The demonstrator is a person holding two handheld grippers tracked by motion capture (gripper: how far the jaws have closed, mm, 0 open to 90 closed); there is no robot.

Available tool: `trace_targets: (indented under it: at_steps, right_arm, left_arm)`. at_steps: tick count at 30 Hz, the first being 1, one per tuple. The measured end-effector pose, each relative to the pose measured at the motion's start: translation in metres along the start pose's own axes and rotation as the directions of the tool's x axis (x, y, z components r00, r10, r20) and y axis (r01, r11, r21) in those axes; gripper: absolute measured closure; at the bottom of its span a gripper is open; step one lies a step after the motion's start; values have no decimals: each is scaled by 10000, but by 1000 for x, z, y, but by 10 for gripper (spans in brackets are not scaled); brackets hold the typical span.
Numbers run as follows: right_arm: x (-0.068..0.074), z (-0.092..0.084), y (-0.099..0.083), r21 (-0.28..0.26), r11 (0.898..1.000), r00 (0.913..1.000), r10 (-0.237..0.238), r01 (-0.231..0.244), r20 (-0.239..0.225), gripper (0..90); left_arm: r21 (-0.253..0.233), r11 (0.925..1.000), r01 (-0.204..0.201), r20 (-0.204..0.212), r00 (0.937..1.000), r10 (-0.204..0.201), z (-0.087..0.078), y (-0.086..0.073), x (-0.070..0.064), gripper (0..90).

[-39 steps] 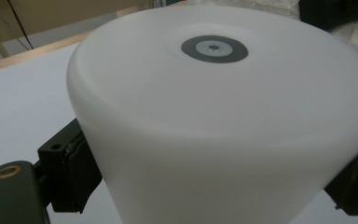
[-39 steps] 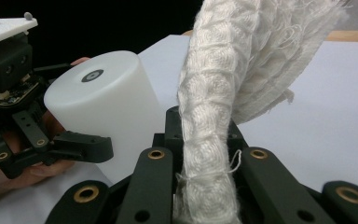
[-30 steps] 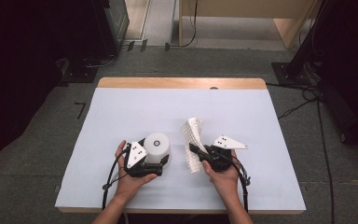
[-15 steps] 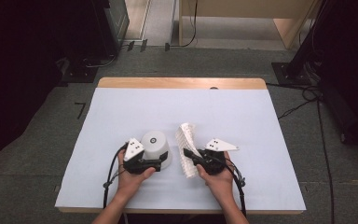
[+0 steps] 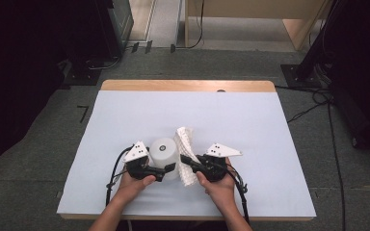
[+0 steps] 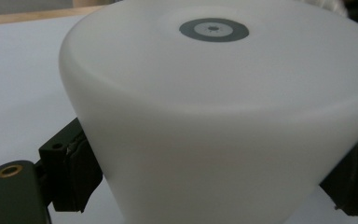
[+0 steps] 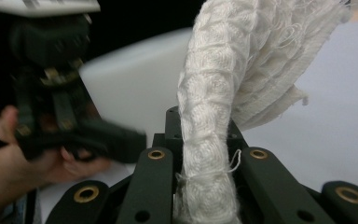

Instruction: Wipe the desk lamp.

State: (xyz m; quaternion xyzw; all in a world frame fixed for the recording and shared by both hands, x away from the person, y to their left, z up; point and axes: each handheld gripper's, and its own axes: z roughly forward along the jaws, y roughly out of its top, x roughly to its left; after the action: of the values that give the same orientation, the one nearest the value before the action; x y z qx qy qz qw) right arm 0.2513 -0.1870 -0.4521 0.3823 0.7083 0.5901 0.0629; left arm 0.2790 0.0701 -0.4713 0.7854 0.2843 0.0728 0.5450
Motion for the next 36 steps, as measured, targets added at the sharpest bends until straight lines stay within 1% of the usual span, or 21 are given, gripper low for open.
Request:
trace_targets:
  at_steps: [2,4,6,7,9,11,13,14,15,18,20,22,23,24,27,30,31,33,34,35,36]
  right_arm:
    - [4,-5,6,-265,9996,9999,-140,139,-26,800]
    - [8,-11,13,-529,9982,9996,-279,273,-106,800]
    - [8,-12,14,-514,9978,9990,-433,427,-103,800]
    - [7,-11,13,-425,9981,9990,-445,441,-78,800]
    - [3,-7,8,-168,9995,9996,-255,253,-107,799]
    - [-4,0,1,288,9995,9999,-125,128,-103,799]
    - [-8,6,-7,714,9974,9999,91,-83,-111,799]
    - [-10,10,-11,896,9959,9998,160,-151,-100,799]
    - [-11,11,-12,978,9951,9998,181,-172,-90,799]
    - [-11,11,-12,880,9958,9995,268,-255,-135,799]
    - [-11,7,-8,605,9980,9997,193,-184,-151,799]
    - [-11,1,-3,387,9991,9999,148,-147,-24,797]
    - [-12,-3,-1,288,9995,9999,108,-110,63,797]
    - [-13,-7,1,104,9999,9996,48,-51,274,797]
    - [-18,-17,4,-149,9998,9975,122,-112,690,797]
    - [-24,-24,5,-278,9994,9936,214,-184,1113,795]
    - [-25,-25,5,-316,9993,9927,227,-191,1184,796]
    - [-27,-28,5,-329,9992,9899,257,-213,1391,795]
    - [-28,-29,5,-374,9990,9896,295,-244,1406,795]
    - [-28,-29,5,-376,9990,9896,285,-234,1411,795]
    - [-28,-30,5,-380,9991,9890,259,-205,1454,795]
  left_arm:
    - [102,9998,-162,1,9999,162,3,0,-3,89]
    - [119,9997,-218,47,9998,217,4,0,-3,89]
    - [121,9996,-253,5,9997,253,3,0,-4,89]
    - [109,9996,-258,-21,9997,258,2,1,-3,89]
    - [29,9998,-184,-62,9998,184,0,1,-2,89]
    - [-67,9999,-155,-158,9998,154,-3,3,1,89]
    - [-183,9998,-82,-223,9997,78,-6,4,4,89]
    - [-187,9998,-119,-268,9996,114,-7,5,5,89]
    - [-232,9997,-126,-339,9994,119,-8,5,5,89]
    - [-279,9993,-255,-487,9985,241,-8,4,6,89]
    - [-116,9990,-424,-844,9956,412,-5,3,4,88]
    - [90,9975,-699,-1204,9902,705,-1,1,1,88]
    - [286,9949,-962,-1512,9835,995,1,-1,-1,88]
    - [328,9932,-1113,-1631,9799,1152,2,-2,-2,88]
    - [364,9899,-1372,-1823,9730,1415,3,-3,-6,86]
    - [338,9904,-1340,-2020,9696,1381,3,-3,-8,79]
    - [341,9909,-1302,-2198,9662,1345,2,-3,-9,75]
    - [81,9945,-1045,-2632,9592,1029,0,-4,-14,46]
    - [-50,9957,-925,-2887,9535,871,0,-5,-18,42]
    - [-162,9965,-824,-3167,9457,730,1,-6,-23,40]
    - [-176,9967,-790,-3540,9328,677,3,-7,-29,40]
